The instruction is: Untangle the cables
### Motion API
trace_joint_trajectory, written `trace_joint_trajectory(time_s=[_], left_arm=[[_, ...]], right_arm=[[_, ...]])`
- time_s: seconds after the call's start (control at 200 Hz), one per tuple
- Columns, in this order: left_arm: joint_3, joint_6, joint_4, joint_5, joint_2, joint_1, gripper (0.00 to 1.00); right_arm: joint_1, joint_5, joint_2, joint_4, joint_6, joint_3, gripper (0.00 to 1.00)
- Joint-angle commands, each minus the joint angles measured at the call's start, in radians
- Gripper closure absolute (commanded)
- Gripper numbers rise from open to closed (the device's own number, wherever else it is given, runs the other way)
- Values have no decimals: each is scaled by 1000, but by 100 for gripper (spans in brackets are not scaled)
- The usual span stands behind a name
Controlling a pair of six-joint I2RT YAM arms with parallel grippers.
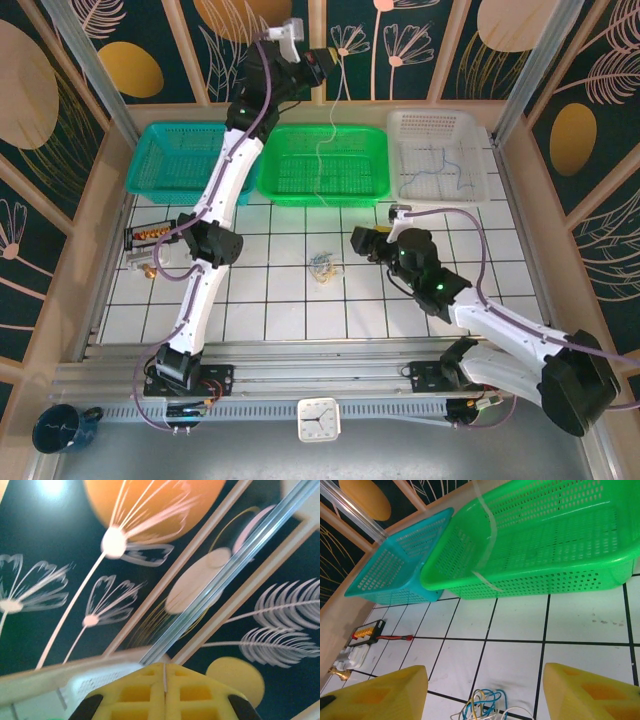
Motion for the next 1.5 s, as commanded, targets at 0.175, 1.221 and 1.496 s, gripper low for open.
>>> trace_joint_trajectory(time_s=[0.175, 1.221, 1.496], left_arm=[[26, 102, -68, 3, 17, -3, 100], [26, 286, -260, -164, 34, -4, 1], [26, 317, -297, -226, -18, -4, 1]], right_arm=[[-32, 2, -36, -46, -9, 18, 37], [-52, -10, -40, -41, -6, 18, 37], [-104, -54, 14, -16, -19, 29, 36]])
